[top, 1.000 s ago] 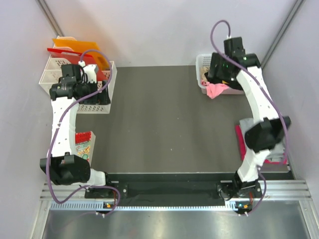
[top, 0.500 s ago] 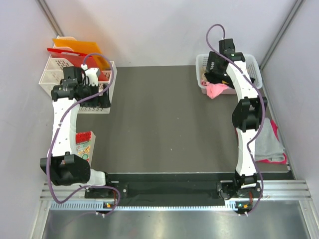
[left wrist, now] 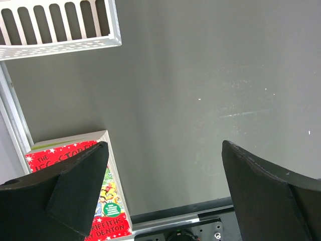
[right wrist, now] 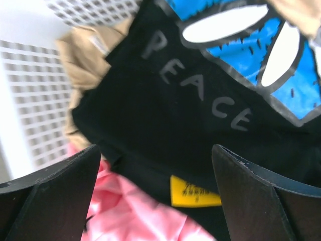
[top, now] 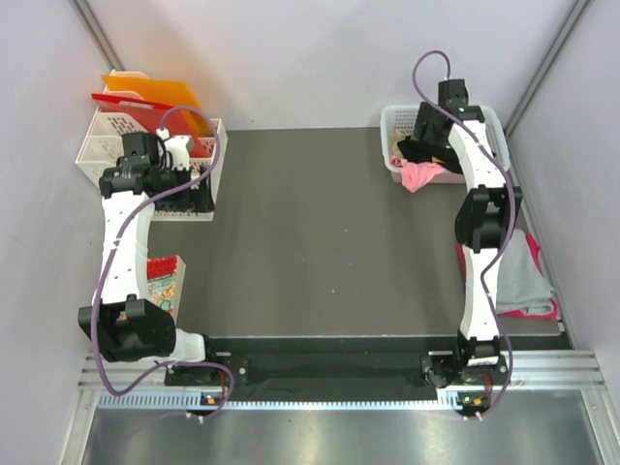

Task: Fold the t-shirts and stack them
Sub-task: Grab crumpled tshirt from bin with the right arm

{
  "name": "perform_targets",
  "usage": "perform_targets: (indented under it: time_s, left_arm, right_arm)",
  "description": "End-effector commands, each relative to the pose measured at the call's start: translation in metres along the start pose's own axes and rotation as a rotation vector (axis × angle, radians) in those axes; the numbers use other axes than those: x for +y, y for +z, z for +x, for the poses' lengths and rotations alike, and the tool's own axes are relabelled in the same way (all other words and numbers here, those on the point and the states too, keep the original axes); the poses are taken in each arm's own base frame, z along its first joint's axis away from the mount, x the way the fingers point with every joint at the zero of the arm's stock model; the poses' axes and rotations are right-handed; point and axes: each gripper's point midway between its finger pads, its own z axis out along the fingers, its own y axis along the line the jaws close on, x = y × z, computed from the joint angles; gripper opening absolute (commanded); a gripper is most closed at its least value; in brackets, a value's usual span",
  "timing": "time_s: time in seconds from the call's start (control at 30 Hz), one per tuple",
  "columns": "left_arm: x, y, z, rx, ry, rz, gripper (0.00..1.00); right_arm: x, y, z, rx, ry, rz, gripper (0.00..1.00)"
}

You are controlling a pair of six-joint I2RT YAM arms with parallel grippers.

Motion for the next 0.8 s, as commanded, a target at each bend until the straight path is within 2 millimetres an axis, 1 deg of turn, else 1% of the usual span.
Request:
perform_targets:
  time_s: [0.0,0.07,0.2,0.27,0.3,0.33,0.37,0.43,0.53,0.63,0.67,0.73,0.77]
  left_arm:
    - [0.000,-0.018,-0.015,-0.072,0.021,-0.004,0.99]
    - [0.000,-0.018,-0.014,-0.073,0.022,-0.002,0.99]
    - [0.001,-0.017,-0.016,-0.076,0.020,0.006,0.99]
    - [0.001,-0.016,-0.016,-0.076,0.017,0.007,0.99]
    - [0.003,-0.015,-0.016,-0.074,0.015,0.007,0.99]
    - [0.003,-0.015,-0.016,-0.073,0.014,0.009,0.99]
    - [0.003,-0.013,-0.015,-0.072,0.014,0.010,0.99]
    - [0.004,-0.013,-0.014,-0.071,0.012,0.009,0.99]
    - [0.005,-0.013,-0.014,-0.072,0.010,0.011,0.99]
    - [0.004,-0.014,-0.014,-0.077,0.012,0.012,0.99]
    - [0.004,-0.013,-0.014,-0.078,0.011,0.013,0.99]
    - [0.004,-0.013,-0.013,-0.080,0.011,0.015,0.99]
    - [0.004,-0.012,-0.012,-0.077,0.011,0.020,0.99]
  right_arm:
    - [0.000,0.017,0.002,0.000,-0.003,-0.014,0.92]
    - [0.000,0.020,0.006,0.012,-0.006,-0.019,0.92]
    - [0.001,0.027,0.018,0.043,-0.009,-0.023,0.88]
    - [0.001,0.029,0.024,0.059,-0.011,-0.023,0.78]
    - [0.001,0.029,0.025,0.061,-0.012,-0.024,0.71]
    - [0.001,0.029,0.024,0.058,-0.011,-0.027,0.46]
    - [0.002,0.029,0.025,0.060,-0.011,-0.029,0.29]
    - [0.000,0.027,0.020,0.048,-0.008,-0.022,0.00]
    - [0.001,0.017,0.006,0.013,-0.002,-0.027,0.00]
    - [0.006,-0.004,-0.018,-0.049,0.011,-0.053,0.00]
    - [0.009,-0.022,-0.033,-0.089,0.017,-0.069,0.00]
    - [0.021,-0.047,-0.054,-0.167,0.014,-0.107,0.00]
    - [0.026,-0.070,-0.068,-0.215,0.004,-0.130,0.00]
